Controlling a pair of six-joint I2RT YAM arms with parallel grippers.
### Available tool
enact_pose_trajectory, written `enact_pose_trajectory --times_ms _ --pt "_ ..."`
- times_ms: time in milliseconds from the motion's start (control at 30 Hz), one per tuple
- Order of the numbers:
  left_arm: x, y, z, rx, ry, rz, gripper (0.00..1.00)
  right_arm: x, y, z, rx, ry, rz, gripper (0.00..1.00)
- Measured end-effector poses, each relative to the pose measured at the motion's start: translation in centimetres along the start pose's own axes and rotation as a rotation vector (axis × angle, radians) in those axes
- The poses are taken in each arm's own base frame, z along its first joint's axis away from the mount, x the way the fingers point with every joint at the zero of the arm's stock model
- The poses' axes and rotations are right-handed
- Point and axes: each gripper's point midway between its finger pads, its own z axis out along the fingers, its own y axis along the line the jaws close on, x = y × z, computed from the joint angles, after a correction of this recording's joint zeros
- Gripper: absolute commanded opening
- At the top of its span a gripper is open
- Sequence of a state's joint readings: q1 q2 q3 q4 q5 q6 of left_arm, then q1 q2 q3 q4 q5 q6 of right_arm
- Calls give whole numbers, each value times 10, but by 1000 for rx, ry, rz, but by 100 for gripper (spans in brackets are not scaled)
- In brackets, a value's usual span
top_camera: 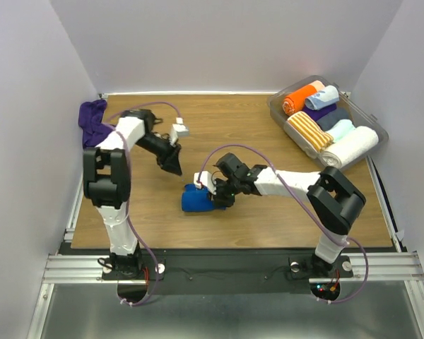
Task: Roll the towels
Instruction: Roll the towel
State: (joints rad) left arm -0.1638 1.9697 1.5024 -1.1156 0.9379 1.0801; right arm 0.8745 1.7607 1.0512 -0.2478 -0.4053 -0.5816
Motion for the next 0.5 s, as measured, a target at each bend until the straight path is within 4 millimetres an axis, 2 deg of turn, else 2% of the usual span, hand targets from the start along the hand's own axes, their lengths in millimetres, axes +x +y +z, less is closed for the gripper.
enact_pose_trajectory --times_ms 100,167,267,300,400,500 --pt "-11 19 -46 -134 -103 24 59 -2 3 2 -85 -9 73 1" --pt "-13 24 -73 -209 -161 29 64 -4 8 2 -164 -24 138 1" --pt "-16 23 -100 -346 -214 99 74 -5 2 4 -254 -53 241 1" --pt "-14 17 -103 -379 -216 123 75 -4 0 4 -276 -59 270 1" --pt "-10 -21 -104 -488 -207 250 81 0 -2 4 -378 -85 380 1" --pt "-11 -57 -89 -588 -173 467 84 2 -2 4 -483 -112 479 0"
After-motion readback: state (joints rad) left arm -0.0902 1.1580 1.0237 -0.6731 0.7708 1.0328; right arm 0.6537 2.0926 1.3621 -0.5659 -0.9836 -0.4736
